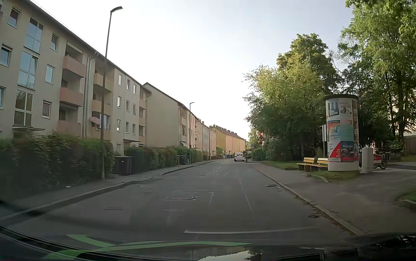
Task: Follow the waypoints while adhering to traffic rules and regulations
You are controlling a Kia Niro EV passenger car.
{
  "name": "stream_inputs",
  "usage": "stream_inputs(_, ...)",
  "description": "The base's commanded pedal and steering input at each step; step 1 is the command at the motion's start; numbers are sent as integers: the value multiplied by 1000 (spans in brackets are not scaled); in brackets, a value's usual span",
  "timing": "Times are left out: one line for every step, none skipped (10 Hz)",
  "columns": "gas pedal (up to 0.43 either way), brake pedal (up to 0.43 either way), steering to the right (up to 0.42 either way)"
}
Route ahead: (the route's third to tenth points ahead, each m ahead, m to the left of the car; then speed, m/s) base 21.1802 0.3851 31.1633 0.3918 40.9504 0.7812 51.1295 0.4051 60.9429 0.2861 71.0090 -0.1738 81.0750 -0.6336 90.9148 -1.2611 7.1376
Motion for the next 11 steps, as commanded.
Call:
stream_inputs(47,0,11)
stream_inputs(47,0,12)
stream_inputs(47,0,12)
stream_inputs(47,0,12)
stream_inputs(47,0,12)
stream_inputs(47,0,9)
stream_inputs(47,0,6)
stream_inputs(47,0,5)
stream_inputs(39,0,4)
stream_inputs(20,0,1)
stream_inputs(0,0,-1)
